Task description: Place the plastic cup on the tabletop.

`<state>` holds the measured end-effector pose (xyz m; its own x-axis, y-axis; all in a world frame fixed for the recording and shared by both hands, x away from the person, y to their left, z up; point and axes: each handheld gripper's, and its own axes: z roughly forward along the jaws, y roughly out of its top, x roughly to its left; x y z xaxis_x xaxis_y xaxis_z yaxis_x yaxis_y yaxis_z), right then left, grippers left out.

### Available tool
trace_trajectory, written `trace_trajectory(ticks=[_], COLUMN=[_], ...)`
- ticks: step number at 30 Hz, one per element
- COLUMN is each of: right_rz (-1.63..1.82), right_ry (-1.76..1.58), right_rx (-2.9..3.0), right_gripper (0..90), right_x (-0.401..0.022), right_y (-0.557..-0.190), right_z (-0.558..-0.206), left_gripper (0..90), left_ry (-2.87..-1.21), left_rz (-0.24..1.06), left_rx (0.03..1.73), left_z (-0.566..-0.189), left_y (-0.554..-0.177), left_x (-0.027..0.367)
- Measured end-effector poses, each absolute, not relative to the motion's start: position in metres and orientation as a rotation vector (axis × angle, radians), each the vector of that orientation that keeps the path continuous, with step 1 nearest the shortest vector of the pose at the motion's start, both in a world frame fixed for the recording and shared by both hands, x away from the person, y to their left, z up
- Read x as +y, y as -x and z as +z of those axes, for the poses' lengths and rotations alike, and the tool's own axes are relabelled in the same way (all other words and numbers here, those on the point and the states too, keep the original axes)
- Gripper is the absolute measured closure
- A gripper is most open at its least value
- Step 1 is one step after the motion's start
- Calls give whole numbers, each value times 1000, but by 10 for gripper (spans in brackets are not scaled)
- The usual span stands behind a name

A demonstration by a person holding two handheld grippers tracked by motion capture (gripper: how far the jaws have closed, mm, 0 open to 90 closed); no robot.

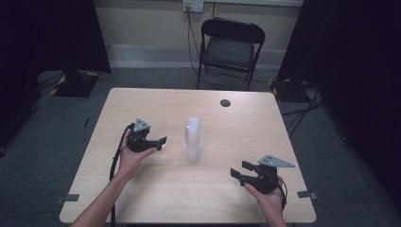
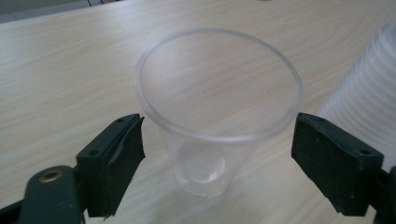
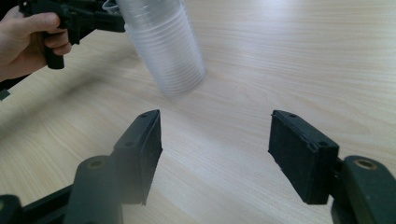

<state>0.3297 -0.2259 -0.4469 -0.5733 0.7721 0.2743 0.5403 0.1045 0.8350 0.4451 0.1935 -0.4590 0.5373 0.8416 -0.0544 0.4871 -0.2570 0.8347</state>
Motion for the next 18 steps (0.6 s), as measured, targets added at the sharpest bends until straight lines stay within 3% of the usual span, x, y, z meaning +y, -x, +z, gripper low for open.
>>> trace_trajectory(ticks=[18], right_rz=[1416], right_ry=[-1362], right_rx=[2107], right_gripper=[318], right_x=[-236], right_y=[-331], right_z=[-448], left_gripper=[191], left_ry=[-1948], left_rz=[416], left_rx=[1132], left_z=[-454], left_y=[-399], left_x=[214])
